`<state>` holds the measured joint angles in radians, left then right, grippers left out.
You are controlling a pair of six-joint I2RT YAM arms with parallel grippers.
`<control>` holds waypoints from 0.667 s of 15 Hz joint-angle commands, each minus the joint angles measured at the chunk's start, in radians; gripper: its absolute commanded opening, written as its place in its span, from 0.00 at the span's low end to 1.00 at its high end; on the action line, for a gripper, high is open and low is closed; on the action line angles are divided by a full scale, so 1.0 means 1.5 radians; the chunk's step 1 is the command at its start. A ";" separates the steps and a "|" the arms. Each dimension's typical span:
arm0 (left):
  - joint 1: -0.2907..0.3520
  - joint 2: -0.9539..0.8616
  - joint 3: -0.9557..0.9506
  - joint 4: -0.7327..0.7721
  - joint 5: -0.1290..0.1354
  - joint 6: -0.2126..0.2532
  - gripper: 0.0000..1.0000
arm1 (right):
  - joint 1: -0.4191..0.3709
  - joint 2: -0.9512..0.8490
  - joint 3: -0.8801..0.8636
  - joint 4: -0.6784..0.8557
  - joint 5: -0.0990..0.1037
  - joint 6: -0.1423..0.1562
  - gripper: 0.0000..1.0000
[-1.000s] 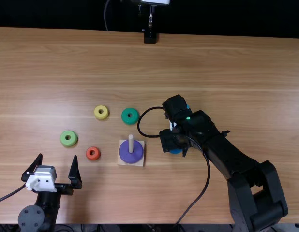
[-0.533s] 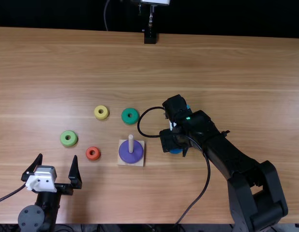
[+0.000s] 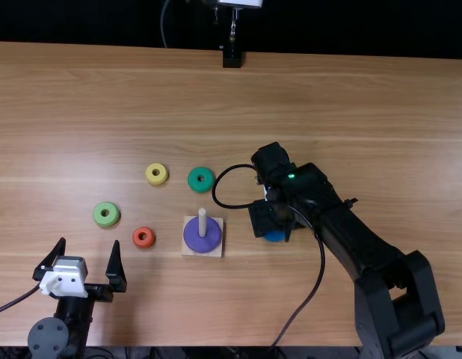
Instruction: Build the Hanoi tower: stack the rings onto the peg from bottom to top in this color order: purple, dark blue, light blue, dark green, light green, yellow, orange.
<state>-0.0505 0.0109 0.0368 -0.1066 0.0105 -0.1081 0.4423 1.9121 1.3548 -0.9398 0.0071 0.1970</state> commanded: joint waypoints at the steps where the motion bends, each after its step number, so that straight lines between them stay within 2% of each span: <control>1: 0.008 -0.007 -0.025 -0.003 0.000 0.005 1.00 | 0.003 0.003 0.024 -0.007 -0.002 0.007 0.00; 10: 0.008 -0.007 -0.025 -0.003 0.000 0.005 1.00 | 0.012 -0.023 0.150 -0.063 -0.003 0.012 0.00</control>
<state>-0.0505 0.0113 0.0372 -0.1062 0.0109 -0.1085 0.4458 1.9118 1.5417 -1.0332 0.0063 0.2089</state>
